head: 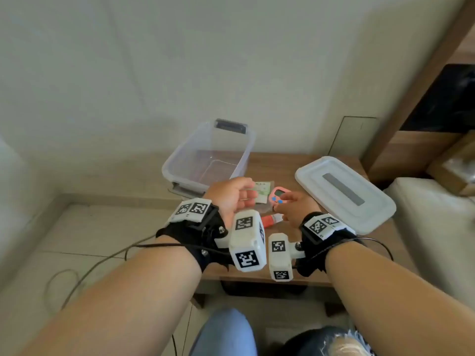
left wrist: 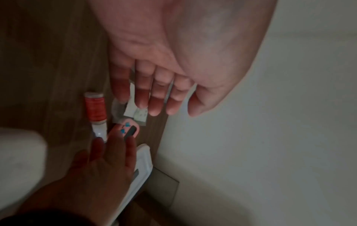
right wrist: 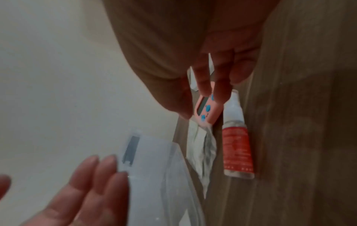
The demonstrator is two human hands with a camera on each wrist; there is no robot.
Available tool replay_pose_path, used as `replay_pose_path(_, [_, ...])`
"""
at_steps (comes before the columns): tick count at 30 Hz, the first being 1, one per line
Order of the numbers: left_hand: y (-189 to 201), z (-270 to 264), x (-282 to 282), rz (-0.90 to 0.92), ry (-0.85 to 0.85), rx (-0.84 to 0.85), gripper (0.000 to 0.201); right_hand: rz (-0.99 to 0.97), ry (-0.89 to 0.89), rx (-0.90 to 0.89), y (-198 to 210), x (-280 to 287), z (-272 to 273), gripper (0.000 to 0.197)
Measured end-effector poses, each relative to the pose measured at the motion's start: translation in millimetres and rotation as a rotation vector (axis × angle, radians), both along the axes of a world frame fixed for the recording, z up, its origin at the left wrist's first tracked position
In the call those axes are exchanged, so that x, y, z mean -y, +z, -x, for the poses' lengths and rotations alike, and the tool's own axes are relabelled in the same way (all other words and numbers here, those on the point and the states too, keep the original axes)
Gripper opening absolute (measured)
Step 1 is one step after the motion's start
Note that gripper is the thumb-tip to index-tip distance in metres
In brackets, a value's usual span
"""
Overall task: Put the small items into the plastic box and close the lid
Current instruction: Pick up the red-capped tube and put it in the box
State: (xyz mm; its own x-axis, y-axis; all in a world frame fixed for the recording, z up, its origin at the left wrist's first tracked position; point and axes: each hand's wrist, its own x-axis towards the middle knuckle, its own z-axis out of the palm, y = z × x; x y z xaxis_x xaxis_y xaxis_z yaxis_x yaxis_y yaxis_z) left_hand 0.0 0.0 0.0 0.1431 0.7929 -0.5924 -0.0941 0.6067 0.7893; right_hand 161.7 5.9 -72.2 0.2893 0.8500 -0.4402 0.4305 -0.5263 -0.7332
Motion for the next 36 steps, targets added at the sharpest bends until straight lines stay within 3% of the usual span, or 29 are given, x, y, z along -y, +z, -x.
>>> replay_pose_path(6, [-20,-10,2,0.048,-0.025,-0.146,0.035,0.038,0.059,0.089,-6,-2,-7,0.043])
replay_pose_path(13, [-31,-14,8,0.101,-0.023,-0.189,0.014,0.099,0.162,0.164,-13,3,-4,0.044])
replay_pose_path(21, [-40,-17,10,0.172,0.011,-0.133,0.012,0.156,0.284,0.299,-13,5,-5,0.031])
replay_pose_path(26, [-26,-14,15,0.075,0.028,-0.054,0.016,0.02,0.218,0.214,1,10,-8,0.027])
replay_pose_path(28, [-14,-14,17,0.037,0.023,-0.023,0.009,-0.052,0.195,0.163,11,9,-9,0.027])
replay_pose_path(36, [33,7,10,-0.19,0.032,0.031,0.014,-0.294,0.18,0.029,66,-3,9,0.01])
